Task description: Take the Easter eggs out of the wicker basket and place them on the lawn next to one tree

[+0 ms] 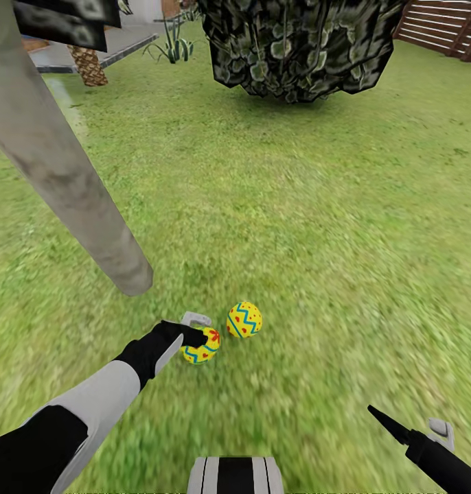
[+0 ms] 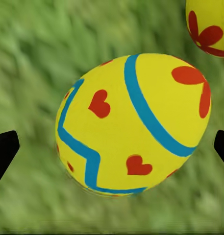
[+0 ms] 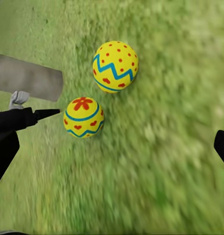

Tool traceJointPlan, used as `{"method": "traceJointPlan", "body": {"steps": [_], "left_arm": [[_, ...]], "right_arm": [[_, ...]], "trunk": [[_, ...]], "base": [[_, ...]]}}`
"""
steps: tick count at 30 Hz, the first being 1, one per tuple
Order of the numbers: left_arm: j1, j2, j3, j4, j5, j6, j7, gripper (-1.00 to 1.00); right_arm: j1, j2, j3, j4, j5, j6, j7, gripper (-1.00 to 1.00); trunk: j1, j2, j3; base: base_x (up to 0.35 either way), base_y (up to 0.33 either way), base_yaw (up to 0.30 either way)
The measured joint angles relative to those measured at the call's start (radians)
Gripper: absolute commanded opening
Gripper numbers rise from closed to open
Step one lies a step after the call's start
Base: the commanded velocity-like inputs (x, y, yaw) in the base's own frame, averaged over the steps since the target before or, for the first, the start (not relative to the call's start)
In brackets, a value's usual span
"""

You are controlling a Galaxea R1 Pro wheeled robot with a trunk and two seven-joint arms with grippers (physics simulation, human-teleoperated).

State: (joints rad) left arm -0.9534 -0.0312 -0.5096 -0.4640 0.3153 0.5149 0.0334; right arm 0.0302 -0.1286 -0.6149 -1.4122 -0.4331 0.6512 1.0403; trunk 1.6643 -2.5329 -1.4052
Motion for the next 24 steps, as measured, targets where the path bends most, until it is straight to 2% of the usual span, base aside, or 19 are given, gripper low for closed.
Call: {"method": "traceJointPlan", "body": {"steps": [10, 24], "left_arm": [[0.0, 0.0, -0.005, 0.0, -0.001, 0.014, 0.0, 1.0], [0.0, 0.0, 0.003, 0.003, 0.0, 0.118, 0.0, 1.0]], "right_arm": [[0.0, 0.001, 0.0, 0.001, 0.0, 0.0, 0.0, 1.0], [-0.001, 0.004, 0.0, 0.0, 0.001, 0.0, -0.001, 1.0]], "trunk": [[-0.004, 0.002, 0.039], [-0.01, 0.006, 0.093]], "base": [[-0.319, 0.0, 0.0], [-0.338, 0.0, 0.0]]}}
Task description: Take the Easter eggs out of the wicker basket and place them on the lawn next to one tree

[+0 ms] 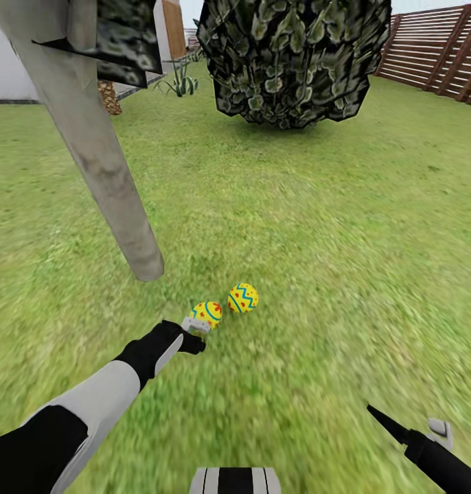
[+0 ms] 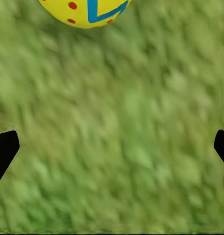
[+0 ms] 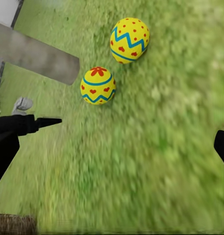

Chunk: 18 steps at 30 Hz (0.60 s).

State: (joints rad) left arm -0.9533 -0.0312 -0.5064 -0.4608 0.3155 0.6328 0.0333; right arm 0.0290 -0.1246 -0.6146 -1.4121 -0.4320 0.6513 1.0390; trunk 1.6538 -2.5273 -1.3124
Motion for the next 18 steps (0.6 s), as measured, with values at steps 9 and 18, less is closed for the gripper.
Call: {"method": "traceJointPlan", "body": {"steps": [9, 18], "left_arm": [[0.0, 0.0, 0.001, 0.009, 0.0, 0.036, 0.0, 1.0], [0.0, 0.0, 0.001, 0.01, -0.001, 0.052, 0.0, 1.0]], "right_arm": [[0.0, 0.001, 0.001, 0.0, 0.0, 0.0, -0.001, 1.0], [0.0, 0.005, 0.005, 0.0, 0.002, 0.0, -0.002, 1.0]], "trunk": [[-0.005, 0.002, 0.035], [-0.008, 0.004, 0.074]], "base": [[-0.133, 0.0, 0.0], [-0.178, 0.0, 0.035]]}}
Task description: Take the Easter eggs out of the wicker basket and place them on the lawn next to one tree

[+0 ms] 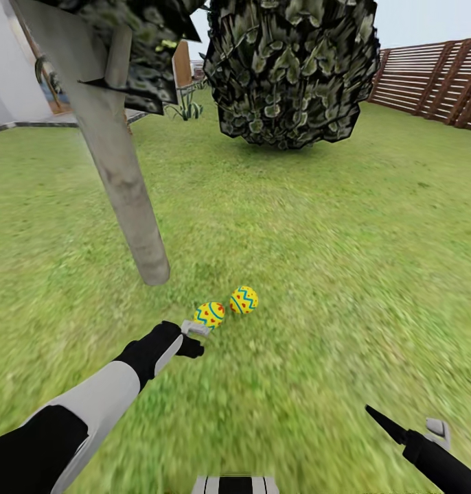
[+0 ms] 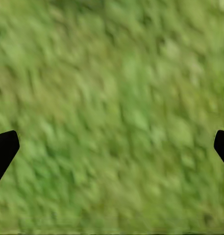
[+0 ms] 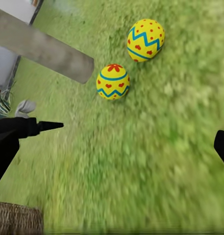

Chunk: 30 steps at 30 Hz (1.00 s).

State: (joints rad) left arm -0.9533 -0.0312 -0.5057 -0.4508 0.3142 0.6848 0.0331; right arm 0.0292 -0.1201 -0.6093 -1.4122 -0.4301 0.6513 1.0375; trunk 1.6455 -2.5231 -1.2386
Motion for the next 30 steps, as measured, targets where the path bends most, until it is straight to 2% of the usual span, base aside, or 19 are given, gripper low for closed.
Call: {"method": "traceJointPlan", "body": {"steps": [3, 8, 12, 23, 30], "left_arm": [[0.0, 0.0, 0.001, -0.001, 0.003, 0.027, -0.001, 1.0], [0.0, 0.0, 0.001, -0.001, 0.004, 0.034, 0.0, 1.0], [0.0, 0.0, 0.001, -0.001, 0.003, 0.035, 0.0, 1.0], [-0.001, 0.0, 0.002, 0.0, 0.003, 0.042, 0.0, 1.0], [-0.002, 0.0, 0.004, -0.003, 0.006, 0.083, 0.0, 1.0]], "right_arm": [[0.0, 0.002, 0.004, 0.0, 0.0, 0.0, -0.004, 1.0], [0.0, 0.003, 0.008, 0.0, -0.002, 0.0, -0.056, 1.0], [0.0, 0.004, 0.009, -0.001, -0.003, 0.0, -0.067, 1.0], [0.0, 0.005, 0.01, -0.011, -0.006, 0.0, -0.072, 1.0], [0.0, 0.005, 0.01, -0.013, -0.011, 0.0, -0.072, 1.0]], "trunk": [[-0.001, 0.001, 0.016], [-0.003, 0.002, 0.043], [-0.005, 0.003, 0.062], [-0.011, 0.005, 0.106], [-0.014, 0.007, 0.133]], "base": [[-0.288, 0.0, 0.09], [-0.326, 0.0, 0.087], [-0.227, 0.0, 0.038], [-0.042, 0.0, 0.007], [-0.003, 0.0, 0.0]]}}
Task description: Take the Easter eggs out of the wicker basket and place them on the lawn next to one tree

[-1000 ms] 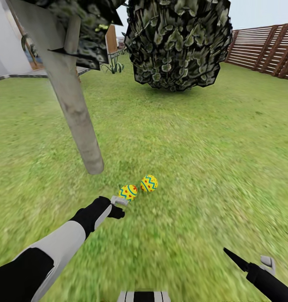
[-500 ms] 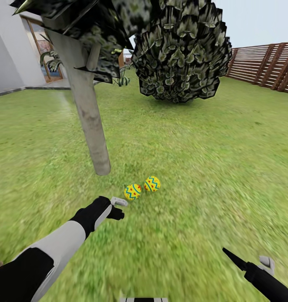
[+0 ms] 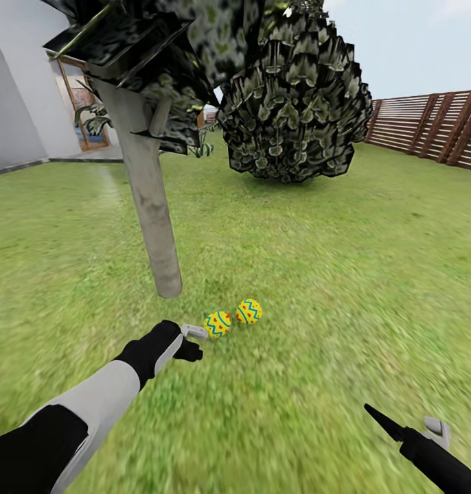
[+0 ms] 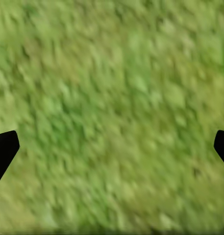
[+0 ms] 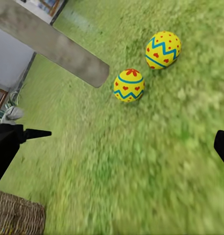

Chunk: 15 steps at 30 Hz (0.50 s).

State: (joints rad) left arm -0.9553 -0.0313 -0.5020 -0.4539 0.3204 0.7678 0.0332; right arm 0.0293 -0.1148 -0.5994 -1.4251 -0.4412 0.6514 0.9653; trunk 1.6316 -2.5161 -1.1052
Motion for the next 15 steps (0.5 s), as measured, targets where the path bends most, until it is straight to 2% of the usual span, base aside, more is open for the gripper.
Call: {"method": "traceJointPlan", "body": {"steps": [10, 15], "left_arm": [[-0.003, 0.0, 0.001, 0.0, 0.001, 0.044, 0.0, 1.0], [-0.004, 0.0, 0.002, 0.001, 0.001, 0.063, 0.0, 1.0]], "right_arm": [[0.0, 0.0, -0.003, 0.0, -0.002, 0.0, -0.001, 1.0], [0.0, 0.0, -0.002, 0.0, 0.004, 0.0, -0.002, 1.0]], "trunk": [[-0.005, 0.002, 0.039], [-0.007, 0.003, 0.061]], "base": [[0.0, 0.0, 0.002], [0.0, 0.0, 0.082]]}}
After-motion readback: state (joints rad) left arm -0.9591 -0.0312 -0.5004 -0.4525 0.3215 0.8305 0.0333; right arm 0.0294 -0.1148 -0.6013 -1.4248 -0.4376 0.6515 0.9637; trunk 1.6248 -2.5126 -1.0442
